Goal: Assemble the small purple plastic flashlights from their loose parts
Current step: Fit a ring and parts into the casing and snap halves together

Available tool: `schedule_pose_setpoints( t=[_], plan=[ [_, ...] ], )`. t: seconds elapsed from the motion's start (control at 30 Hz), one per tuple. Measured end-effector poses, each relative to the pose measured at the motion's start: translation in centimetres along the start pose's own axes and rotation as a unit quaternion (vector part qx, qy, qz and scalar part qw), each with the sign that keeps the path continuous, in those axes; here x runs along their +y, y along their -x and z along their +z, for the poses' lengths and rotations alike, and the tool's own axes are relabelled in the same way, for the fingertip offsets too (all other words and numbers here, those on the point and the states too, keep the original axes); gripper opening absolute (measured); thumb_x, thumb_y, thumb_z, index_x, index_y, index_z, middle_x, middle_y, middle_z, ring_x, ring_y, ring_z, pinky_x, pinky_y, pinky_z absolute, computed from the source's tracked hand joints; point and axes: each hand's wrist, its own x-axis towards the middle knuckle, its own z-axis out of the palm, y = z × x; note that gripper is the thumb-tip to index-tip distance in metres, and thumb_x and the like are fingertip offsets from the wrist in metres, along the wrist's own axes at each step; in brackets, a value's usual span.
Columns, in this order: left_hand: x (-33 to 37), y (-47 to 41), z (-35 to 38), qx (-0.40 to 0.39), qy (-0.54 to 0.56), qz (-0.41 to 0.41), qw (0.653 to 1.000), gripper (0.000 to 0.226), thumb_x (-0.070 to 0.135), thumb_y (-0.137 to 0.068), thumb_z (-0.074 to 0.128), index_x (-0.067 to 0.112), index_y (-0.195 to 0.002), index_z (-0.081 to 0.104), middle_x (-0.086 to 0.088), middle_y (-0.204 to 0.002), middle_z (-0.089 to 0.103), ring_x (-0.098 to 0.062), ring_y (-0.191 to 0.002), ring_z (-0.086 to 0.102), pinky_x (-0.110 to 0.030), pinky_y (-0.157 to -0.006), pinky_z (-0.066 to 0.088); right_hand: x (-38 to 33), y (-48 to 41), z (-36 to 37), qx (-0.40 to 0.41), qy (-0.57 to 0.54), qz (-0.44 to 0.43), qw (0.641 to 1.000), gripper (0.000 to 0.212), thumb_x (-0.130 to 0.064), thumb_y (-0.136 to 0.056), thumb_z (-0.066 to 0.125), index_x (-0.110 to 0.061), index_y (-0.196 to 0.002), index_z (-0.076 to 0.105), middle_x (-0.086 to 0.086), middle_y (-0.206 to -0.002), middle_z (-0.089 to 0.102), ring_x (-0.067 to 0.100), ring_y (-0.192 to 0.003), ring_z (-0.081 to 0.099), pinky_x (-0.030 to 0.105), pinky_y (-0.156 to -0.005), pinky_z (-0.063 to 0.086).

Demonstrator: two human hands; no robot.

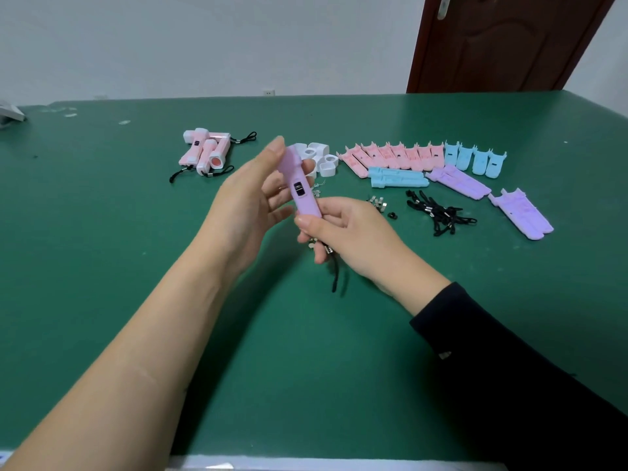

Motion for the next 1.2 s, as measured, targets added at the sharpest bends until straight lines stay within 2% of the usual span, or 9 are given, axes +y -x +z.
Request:
schedule_pose_setpoints(
  t=[0.1, 0.2, 0.3, 0.4, 0.6, 0.73, 0.87, 1.0, 1.2],
  plan=[
    [0.0, -0.4, -0.6, 0.001, -0.029, -0.049, 0.998, 0.028, 0.045, -0.098, 0.050, 0.019, -0.106, 0.058, 0.005, -0.105, 0.074, -0.008, -0.085, 0.067, -0.036, -0.092, 0.046, 0.0, 0.0, -0.5, -0.014, -0.027, 0.030, 0.999, 0.005, -0.015, -0.094, 0.059, -0.014, -0.093, 0.063, 0.001, -0.071, 0.063, 0.007, -0.046, 0.052, 0.015, -0.050, 0.044],
    [-0.5, -0.3, -0.4, 0.013, -0.043, -0.084, 0.995, 0.028, 0.045, -0.098, 0.049, 0.021, -0.102, 0.063, 0.009, -0.091, 0.074, -0.007, -0.087, 0.067, -0.031, -0.079, 0.044, -0.1, -0.1, -0.7, 0.021, -0.078, 0.074, 0.994, 0.013, -0.024, -0.098, 0.052, -0.018, -0.090, 0.060, -0.001, -0.070, 0.057, 0.007, -0.044, 0.049, 0.019, -0.046, 0.044],
    [-1.4, -0.1, 0.2, 0.017, -0.121, -0.092, 0.988, 0.028, 0.045, -0.097, 0.053, 0.020, -0.098, 0.065, 0.017, -0.067, 0.063, -0.006, -0.077, 0.062, -0.027, -0.067, 0.036, 0.1, -0.4, -1.5, 0.071, 0.015, 0.081, 0.994, 0.020, -0.032, -0.099, 0.047, -0.023, -0.089, 0.062, -0.006, -0.065, 0.050, 0.004, -0.042, 0.037, 0.021, -0.046, 0.032],
    [-1.9, -0.2, 0.2, 0.010, -0.137, -0.110, 0.984, 0.027, 0.040, -0.095, 0.057, 0.017, -0.103, 0.067, 0.017, -0.072, 0.067, -0.004, -0.070, 0.058, -0.028, -0.067, 0.035, 0.3, -0.5, -2.8, 0.055, 0.168, 0.068, 0.982, 0.022, -0.035, -0.099, 0.045, -0.026, -0.089, 0.062, -0.010, -0.063, 0.049, 0.004, -0.047, 0.040, 0.022, -0.050, 0.032],
    [-1.6, -0.4, -0.2, 0.002, -0.090, -0.114, 0.989, 0.011, 0.026, -0.096, 0.058, 0.020, -0.092, 0.066, 0.011, -0.078, 0.067, 0.001, -0.061, 0.056, -0.017, -0.056, 0.039, 0.2, -0.4, -3.4, 0.011, 0.151, 0.048, 0.987, 0.017, -0.039, -0.096, 0.051, -0.027, -0.098, 0.063, -0.010, -0.070, 0.062, 0.006, -0.049, 0.048, 0.021, -0.051, 0.041],
    [-1.8, -0.4, -0.1, -0.007, -0.112, -0.120, 0.986, 0.016, 0.028, -0.096, 0.058, 0.016, -0.103, 0.066, 0.013, -0.077, 0.067, 0.000, -0.063, 0.056, -0.016, -0.054, 0.040, 0.5, -0.5, -3.5, 0.015, 0.212, 0.029, 0.977, 0.017, -0.038, -0.094, 0.054, -0.024, -0.099, 0.064, -0.012, -0.071, 0.067, 0.001, -0.046, 0.049, 0.015, -0.047, 0.039],
    [-2.1, -0.4, -0.2, -0.016, -0.147, -0.120, 0.982, 0.010, 0.030, -0.096, 0.059, 0.023, -0.096, 0.067, 0.016, -0.075, 0.067, 0.001, -0.063, 0.057, -0.020, -0.058, 0.037, 0.8, -0.4, -3.9, 0.006, 0.158, 0.038, 0.987, 0.008, -0.028, -0.093, 0.060, -0.028, -0.096, 0.067, -0.008, -0.080, 0.071, 0.001, -0.058, 0.060, 0.017, -0.057, 0.051],
    [-2.5, -0.4, -0.1, -0.028, -0.182, -0.122, 0.975, 0.013, 0.035, -0.094, 0.060, 0.025, -0.096, 0.068, 0.020, -0.063, 0.061, 0.002, -0.062, 0.055, -0.022, -0.060, 0.036, 0.6, -0.1, -4.3, -0.033, 0.086, 0.047, 0.995, 0.021, -0.014, -0.088, 0.067, -0.034, -0.097, 0.069, -0.006, -0.078, 0.072, 0.008, -0.068, 0.069, 0.023, -0.071, 0.058],
    [-2.5, -0.5, -0.2, -0.003, -0.183, -0.108, 0.977, 0.023, 0.035, -0.089, 0.065, 0.016, -0.098, 0.073, 0.018, -0.056, 0.056, 0.001, -0.055, 0.054, -0.024, -0.060, 0.037, 0.5, -0.2, -3.8, 0.025, 0.055, 0.057, 0.997, 0.014, -0.013, -0.082, 0.075, -0.015, -0.095, 0.073, 0.001, -0.073, 0.074, 0.009, -0.063, 0.068, 0.015, -0.058, 0.052]
  ],
)
